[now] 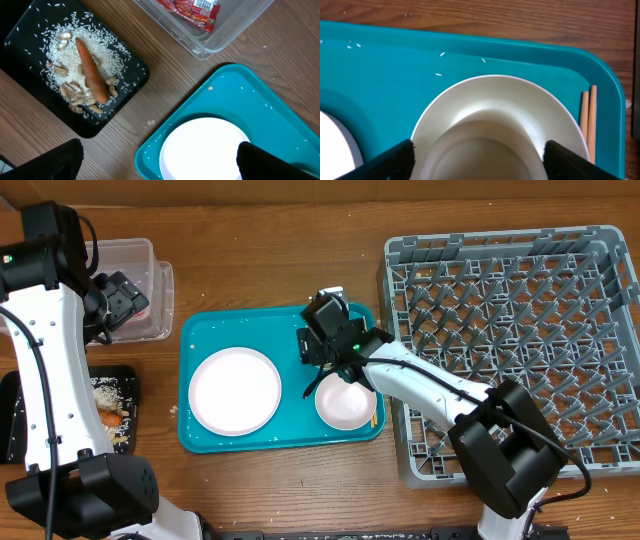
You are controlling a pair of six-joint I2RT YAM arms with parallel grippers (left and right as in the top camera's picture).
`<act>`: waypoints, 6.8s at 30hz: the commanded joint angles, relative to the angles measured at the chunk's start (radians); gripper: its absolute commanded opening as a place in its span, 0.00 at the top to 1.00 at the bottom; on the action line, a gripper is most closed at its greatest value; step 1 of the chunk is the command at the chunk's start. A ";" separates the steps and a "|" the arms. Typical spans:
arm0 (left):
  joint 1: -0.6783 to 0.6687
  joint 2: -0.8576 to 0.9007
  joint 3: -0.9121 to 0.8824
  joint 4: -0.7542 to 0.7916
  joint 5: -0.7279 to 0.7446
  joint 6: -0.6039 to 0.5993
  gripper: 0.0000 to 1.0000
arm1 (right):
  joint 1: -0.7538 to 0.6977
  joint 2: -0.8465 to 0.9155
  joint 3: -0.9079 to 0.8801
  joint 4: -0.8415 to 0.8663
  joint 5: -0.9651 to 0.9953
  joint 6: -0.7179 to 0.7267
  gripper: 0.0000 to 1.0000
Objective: Sort waste into correct bins and load items into the dishwasher
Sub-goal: 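Close the right gripper on the white cup and lift it, then carry the cup right and set it upright in the dish rack, then move the right gripper back and grasp the small white bowl's rim, then lift the bowl with the right gripper and carry it to the rack's back, then set the bowl upright in the rack and open the right gripper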
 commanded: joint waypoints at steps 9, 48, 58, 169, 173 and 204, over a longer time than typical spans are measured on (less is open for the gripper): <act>0.001 -0.016 0.014 -0.002 -0.003 0.004 0.00 | -0.001 -0.001 0.016 -0.017 0.017 0.007 0.37; 0.001 -0.016 0.014 -0.002 -0.003 0.004 0.00 | -1.091 -0.427 0.259 -0.546 -0.095 -0.097 0.54; 0.001 -0.016 0.014 -0.002 -0.003 0.004 0.00 | -1.147 -0.275 0.256 -0.586 -0.095 -0.076 0.42; 0.001 -0.016 0.014 -0.002 -0.003 0.004 0.00 | -0.061 -0.182 0.424 -0.414 -0.166 -0.075 0.96; 0.001 -0.016 0.014 -0.002 -0.003 0.004 0.00 | -0.247 -0.261 0.424 -0.418 -0.360 -0.108 0.96; 0.001 -0.016 0.014 -0.002 -0.003 0.004 0.00 | -0.867 0.109 0.418 -0.365 -1.426 -0.207 0.96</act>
